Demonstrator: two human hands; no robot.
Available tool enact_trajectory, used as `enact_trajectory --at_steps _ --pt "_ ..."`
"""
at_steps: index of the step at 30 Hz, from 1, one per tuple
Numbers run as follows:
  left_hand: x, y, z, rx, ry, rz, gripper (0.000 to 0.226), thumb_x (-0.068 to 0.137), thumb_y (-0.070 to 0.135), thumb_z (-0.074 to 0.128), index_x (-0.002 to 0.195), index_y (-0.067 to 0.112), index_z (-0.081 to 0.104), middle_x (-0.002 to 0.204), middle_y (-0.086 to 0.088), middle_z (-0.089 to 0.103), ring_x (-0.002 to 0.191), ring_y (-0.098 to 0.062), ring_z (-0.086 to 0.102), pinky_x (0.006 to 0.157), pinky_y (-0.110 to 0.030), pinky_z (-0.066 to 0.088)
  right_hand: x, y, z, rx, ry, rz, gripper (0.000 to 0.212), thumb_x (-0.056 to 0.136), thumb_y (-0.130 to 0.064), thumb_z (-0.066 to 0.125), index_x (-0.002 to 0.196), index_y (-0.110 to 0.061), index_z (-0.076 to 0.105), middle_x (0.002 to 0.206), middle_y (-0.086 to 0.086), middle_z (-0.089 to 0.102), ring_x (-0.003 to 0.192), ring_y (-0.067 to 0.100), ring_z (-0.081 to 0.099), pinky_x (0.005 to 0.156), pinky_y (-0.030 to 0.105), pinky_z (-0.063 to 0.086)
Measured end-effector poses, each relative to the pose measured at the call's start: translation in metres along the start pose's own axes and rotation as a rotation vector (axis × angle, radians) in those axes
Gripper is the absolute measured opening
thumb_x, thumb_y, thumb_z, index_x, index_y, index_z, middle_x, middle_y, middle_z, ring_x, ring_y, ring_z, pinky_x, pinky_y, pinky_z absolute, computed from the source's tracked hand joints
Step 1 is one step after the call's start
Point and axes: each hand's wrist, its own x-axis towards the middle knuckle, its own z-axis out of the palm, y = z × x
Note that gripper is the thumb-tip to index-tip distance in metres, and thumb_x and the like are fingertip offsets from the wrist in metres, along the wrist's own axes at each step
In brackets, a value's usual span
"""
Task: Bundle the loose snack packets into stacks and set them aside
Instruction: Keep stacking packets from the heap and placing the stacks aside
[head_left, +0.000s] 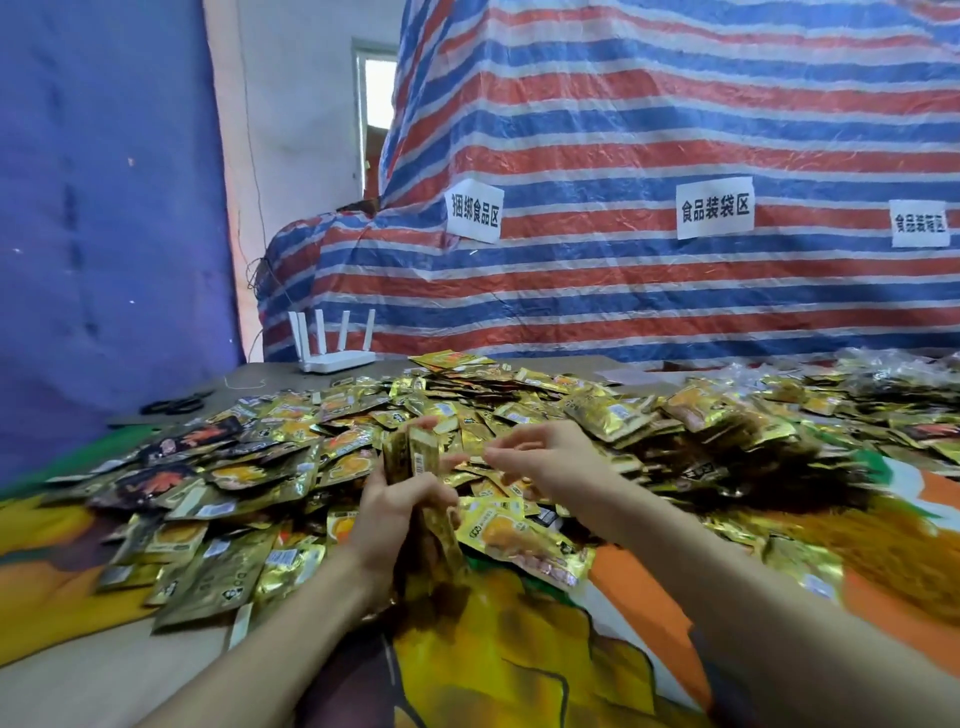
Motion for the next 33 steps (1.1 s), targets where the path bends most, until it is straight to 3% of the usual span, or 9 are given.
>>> enact_trajectory --at_steps 5,9,12,18,21,23,27,31,33 --pt "0.003 0.003 -0.007 -0.087 0.090 -0.115 0.069 0.064 0.000 0.069 0.131 0.003 0.056 0.080 -0.016 0.064 0.061 -0.030 0.060 0.057 -0.038 0.053 0.023 0.010 0.050 0.178 0.187 -0.128 0.008 0.091 -0.022 0.074 0.083 -0.023 0.076 0.078 -0.008 0.076 0.072 0.002 0.068 0.064 0.024 0.052" --pt "0.006 0.002 -0.011 -0.151 0.018 -0.165 0.060 0.078 -0.002 0.059 0.133 0.022 0.058 0.083 -0.018 0.062 0.065 -0.030 0.061 0.060 -0.037 0.054 0.020 0.027 0.052 0.159 0.098 -0.205 0.010 0.091 -0.018 0.073 0.083 -0.023 0.077 0.081 -0.009 0.077 0.068 0.001 0.066 0.057 0.014 0.047" --pt "0.007 0.001 -0.010 -0.107 0.004 -0.227 0.065 0.065 0.005 0.068 0.128 0.013 0.054 0.087 -0.020 0.063 0.065 -0.030 0.064 0.060 -0.039 0.056 0.017 0.032 0.044 0.177 0.078 -0.200 0.010 0.090 -0.017 0.075 0.082 -0.021 0.078 0.082 -0.005 0.077 0.064 0.002 0.064 0.055 0.016 0.047" --pt "0.006 0.010 -0.011 -0.421 -0.279 -0.249 0.064 0.062 -0.004 0.060 0.123 0.014 0.052 0.081 -0.014 0.050 0.068 -0.025 0.050 0.063 -0.037 0.049 0.016 0.030 0.036 0.622 -0.137 0.179 0.014 0.082 -0.007 0.075 0.094 0.000 0.076 0.080 0.007 0.064 0.062 0.011 0.056 0.053 0.021 0.043" --pt "0.006 0.012 -0.014 -0.527 -0.375 -0.269 0.064 0.056 -0.003 0.064 0.116 0.014 0.048 0.082 -0.012 0.046 0.067 -0.023 0.046 0.059 -0.036 0.050 0.011 0.025 0.025 0.707 -0.418 0.268 0.033 0.073 -0.020 0.072 0.102 -0.004 0.068 0.092 0.009 0.064 0.076 0.016 0.053 0.064 0.029 0.037" --pt "0.005 0.013 -0.013 -0.550 -0.384 -0.231 0.061 0.061 -0.002 0.055 0.119 0.017 0.053 0.085 -0.011 0.044 0.067 -0.021 0.045 0.060 -0.034 0.046 0.011 0.023 0.021 0.843 -0.435 0.266 0.023 0.075 -0.022 0.060 0.092 -0.006 0.061 0.098 0.013 0.063 0.081 0.022 0.054 0.075 0.036 0.039" --pt "0.006 0.011 -0.012 -0.530 -0.405 -0.232 0.055 0.062 0.000 0.053 0.115 0.015 0.053 0.084 -0.010 0.041 0.067 -0.020 0.042 0.060 -0.033 0.044 0.013 0.024 0.020 1.181 -0.371 0.134 0.019 0.083 -0.009 0.044 0.069 -0.009 0.056 0.073 0.009 0.052 0.074 0.026 0.057 0.096 0.041 0.045" --pt "0.007 0.010 -0.012 -0.496 -0.413 -0.224 0.052 0.064 0.001 0.054 0.114 0.012 0.054 0.084 -0.010 0.043 0.068 -0.021 0.044 0.062 -0.035 0.045 0.014 0.025 0.023 1.243 -0.336 0.086 0.027 0.081 0.004 0.053 0.102 -0.002 0.070 0.073 0.006 0.058 0.059 0.019 0.055 0.073 0.037 0.059" --pt "0.005 0.011 -0.012 -0.432 -0.445 -0.259 0.040 0.065 0.004 0.055 0.105 0.006 0.054 0.082 -0.010 0.044 0.068 -0.022 0.045 0.064 -0.035 0.045 0.015 0.025 0.026 1.145 -0.339 0.066 0.046 0.086 0.003 0.057 0.130 -0.008 0.063 0.094 0.005 0.073 0.058 0.015 0.061 0.063 0.028 0.059"
